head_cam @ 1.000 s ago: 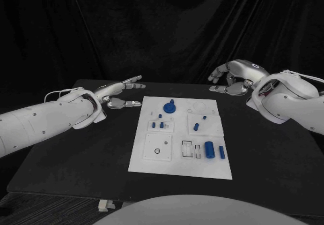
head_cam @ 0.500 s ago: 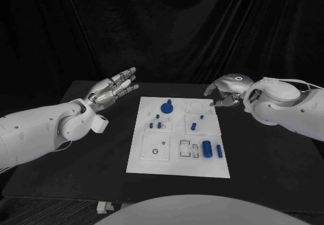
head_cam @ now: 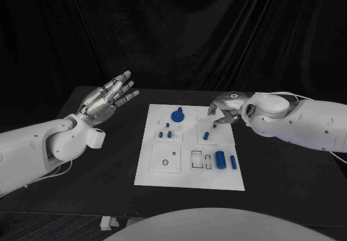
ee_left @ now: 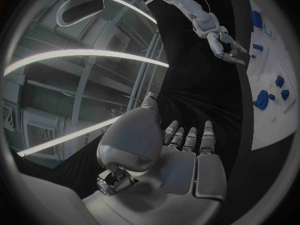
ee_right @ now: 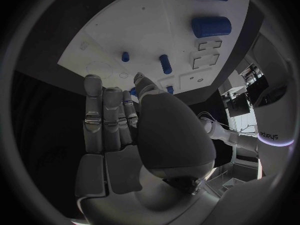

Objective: Assemble the parts on the task board

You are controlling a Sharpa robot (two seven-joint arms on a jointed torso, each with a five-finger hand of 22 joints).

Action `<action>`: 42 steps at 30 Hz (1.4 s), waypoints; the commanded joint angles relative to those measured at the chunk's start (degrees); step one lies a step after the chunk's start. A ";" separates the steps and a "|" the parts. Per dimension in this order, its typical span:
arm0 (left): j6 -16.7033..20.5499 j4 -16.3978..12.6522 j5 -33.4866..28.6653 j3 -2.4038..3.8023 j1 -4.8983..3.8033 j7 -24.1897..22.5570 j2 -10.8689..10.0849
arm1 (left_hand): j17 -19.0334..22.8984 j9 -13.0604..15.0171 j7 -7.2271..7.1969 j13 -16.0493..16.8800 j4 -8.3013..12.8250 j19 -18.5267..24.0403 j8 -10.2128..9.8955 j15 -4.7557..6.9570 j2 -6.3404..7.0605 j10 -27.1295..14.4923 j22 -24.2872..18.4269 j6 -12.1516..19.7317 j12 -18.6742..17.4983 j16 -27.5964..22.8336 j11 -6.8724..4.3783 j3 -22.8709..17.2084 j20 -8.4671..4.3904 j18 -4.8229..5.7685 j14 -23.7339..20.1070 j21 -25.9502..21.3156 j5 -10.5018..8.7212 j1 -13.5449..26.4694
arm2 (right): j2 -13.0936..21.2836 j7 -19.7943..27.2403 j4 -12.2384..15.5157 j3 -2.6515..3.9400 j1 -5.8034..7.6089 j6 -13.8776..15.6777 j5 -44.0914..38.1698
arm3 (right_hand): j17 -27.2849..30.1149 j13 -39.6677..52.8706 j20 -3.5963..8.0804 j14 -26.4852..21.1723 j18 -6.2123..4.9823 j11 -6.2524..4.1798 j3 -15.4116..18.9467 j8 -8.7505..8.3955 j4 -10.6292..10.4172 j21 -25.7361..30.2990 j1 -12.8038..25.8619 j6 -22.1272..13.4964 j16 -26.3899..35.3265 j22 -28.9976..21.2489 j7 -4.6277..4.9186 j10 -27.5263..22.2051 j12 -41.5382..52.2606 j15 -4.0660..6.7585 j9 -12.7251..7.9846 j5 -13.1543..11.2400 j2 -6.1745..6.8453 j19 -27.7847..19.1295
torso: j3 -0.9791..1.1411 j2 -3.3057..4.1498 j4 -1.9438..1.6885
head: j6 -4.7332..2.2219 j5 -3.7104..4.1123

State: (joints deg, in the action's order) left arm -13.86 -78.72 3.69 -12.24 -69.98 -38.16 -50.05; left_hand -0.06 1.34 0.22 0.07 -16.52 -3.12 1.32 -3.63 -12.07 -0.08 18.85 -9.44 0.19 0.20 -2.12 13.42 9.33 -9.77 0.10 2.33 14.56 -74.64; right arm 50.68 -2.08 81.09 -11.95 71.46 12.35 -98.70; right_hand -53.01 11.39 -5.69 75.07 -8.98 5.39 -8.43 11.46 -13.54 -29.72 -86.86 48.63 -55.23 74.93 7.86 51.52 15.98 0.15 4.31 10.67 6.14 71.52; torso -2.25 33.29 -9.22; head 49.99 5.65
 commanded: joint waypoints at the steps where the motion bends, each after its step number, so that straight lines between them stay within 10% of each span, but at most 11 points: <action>1: -1.99 -0.35 -2.08 0.05 0.18 -0.52 -0.03 | 0.06 0.12 0.18 -0.07 0.00 -0.12 0.19 -0.64 -0.06 0.08 -0.20 -0.69 -0.19 -0.20 0.44 0.20 0.70 -0.09 -0.10 -0.06 0.65 -0.91 | -0.74 1.66 -1.17 0.04 -0.78 0.52 0.00 | 0.09 -0.37 -0.15 -0.25 -0.21 0.03 -0.17 -0.42 0.32 0.14 -0.17 0.60 -0.30 1.26 0.06 0.75 0.13 0.00 -0.09 0.58 -0.40 0.46 | -0.37 -0.32 -0.30 | 0.01 0.08; 14: -2.84 -0.85 -2.12 0.05 0.56 0.42 -0.12 | 0.06 0.27 0.94 -0.07 0.46 -0.40 0.44 -1.48 -0.54 0.08 -0.88 -1.97 -0.19 -0.20 1.21 -0.02 1.70 -0.30 -0.10 0.01 3.49 -3.48 | -2.76 2.25 -4.26 0.04 -2.70 0.63 0.64 | 0.97 -2.86 -0.55 -0.53 -0.22 0.11 -2.22 -1.69 0.58 0.80 -0.86 2.45 -0.52 1.96 0.26 4.25 -1.21 -0.50 -0.18 4.51 0.07 0.74 | -0.11 -0.71 -0.55 | 0.01 0.07; 42: -3.97 -0.56 -2.12 0.05 1.00 2.40 0.49 | -0.09 0.42 1.86 0.32 2.49 -1.14 0.69 -2.29 -1.18 0.98 -1.52 -3.06 0.31 0.06 2.15 -0.72 2.67 -0.36 0.11 0.17 8.43 -6.85 | -3.45 0.71 -7.68 0.04 -4.06 -0.19 0.70 | 1.88 -4.13 -0.38 -1.12 -0.39 0.07 -2.78 -2.05 0.37 2.16 0.58 4.32 -0.26 2.24 -0.38 4.20 -2.45 -0.18 0.12 5.60 0.64 0.39 | -0.49 -0.77 -0.68 | 0.01 0.33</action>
State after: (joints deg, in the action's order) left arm -16.88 -79.25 2.09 -12.25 -69.07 -35.74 -49.69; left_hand -0.12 1.68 2.15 0.31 -14.43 -4.34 1.78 -5.55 -13.22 0.70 17.40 -12.20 0.19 0.21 -0.10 12.77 11.71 -9.75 0.03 2.33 22.84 -80.90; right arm 47.17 -0.38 73.56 -11.94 67.60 12.29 -97.92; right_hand -51.18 7.32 -6.25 74.47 -8.97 5.60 -10.93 9.52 -13.11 -27.83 -86.69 52.62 -55.54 74.91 7.55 55.35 13.68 -0.06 4.35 15.96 6.80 72.07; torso -2.72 32.55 -9.87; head 49.99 5.92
